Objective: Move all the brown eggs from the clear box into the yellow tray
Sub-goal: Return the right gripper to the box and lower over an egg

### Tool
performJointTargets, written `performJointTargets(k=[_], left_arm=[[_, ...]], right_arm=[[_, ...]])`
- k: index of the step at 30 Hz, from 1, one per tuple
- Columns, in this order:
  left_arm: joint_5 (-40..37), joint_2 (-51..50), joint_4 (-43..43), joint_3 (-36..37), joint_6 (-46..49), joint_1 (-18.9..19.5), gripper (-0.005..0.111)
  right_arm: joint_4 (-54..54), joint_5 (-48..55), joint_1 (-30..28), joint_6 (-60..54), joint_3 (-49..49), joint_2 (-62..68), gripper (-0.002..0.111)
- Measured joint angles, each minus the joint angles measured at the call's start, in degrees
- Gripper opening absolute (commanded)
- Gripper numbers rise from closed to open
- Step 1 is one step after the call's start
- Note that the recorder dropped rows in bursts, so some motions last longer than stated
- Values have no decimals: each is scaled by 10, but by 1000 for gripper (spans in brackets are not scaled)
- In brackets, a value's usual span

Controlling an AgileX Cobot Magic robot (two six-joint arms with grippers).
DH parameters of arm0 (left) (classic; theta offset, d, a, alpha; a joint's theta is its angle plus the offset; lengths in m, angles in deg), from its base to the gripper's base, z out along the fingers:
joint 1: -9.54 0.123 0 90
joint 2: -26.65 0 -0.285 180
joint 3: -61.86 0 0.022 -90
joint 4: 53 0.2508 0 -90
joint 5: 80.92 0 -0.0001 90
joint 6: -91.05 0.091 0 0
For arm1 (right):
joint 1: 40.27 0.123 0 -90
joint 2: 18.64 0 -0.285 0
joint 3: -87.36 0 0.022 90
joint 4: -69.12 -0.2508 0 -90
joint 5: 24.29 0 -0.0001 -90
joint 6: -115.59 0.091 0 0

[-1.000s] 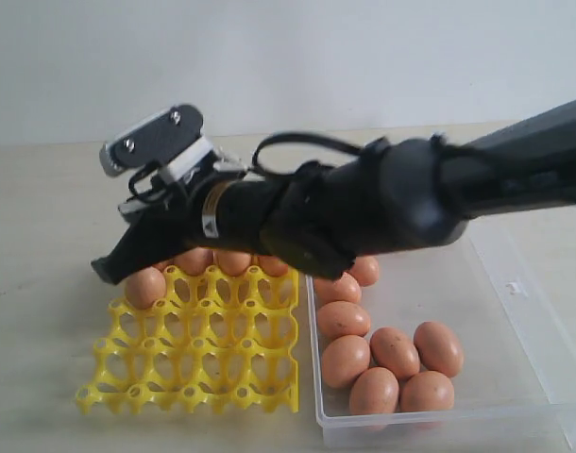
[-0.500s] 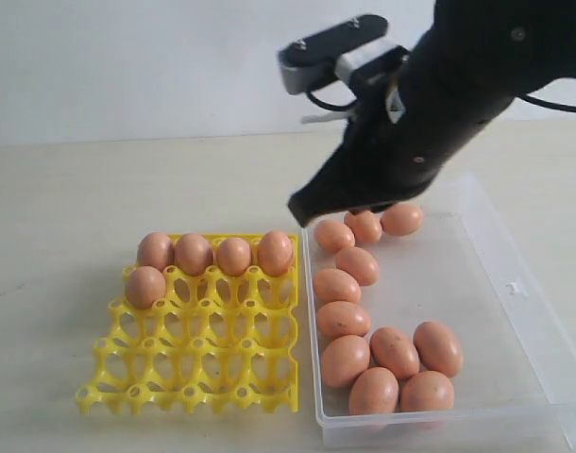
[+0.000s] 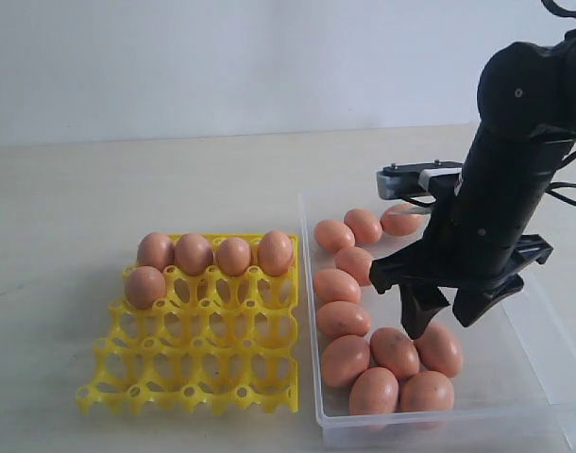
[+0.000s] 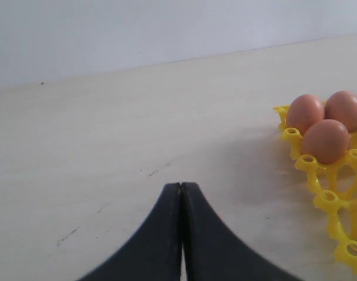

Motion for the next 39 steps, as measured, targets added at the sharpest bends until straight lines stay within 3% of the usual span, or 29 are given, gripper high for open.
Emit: performJointTargets(k=[34, 39], left_arm=[[0, 0, 0, 0, 0, 0, 0], [0, 0, 0, 0, 0, 0, 0]], right_arm=[[0, -67, -24, -38, 1, 91, 57], [0, -73, -24, -38, 1, 106, 51]])
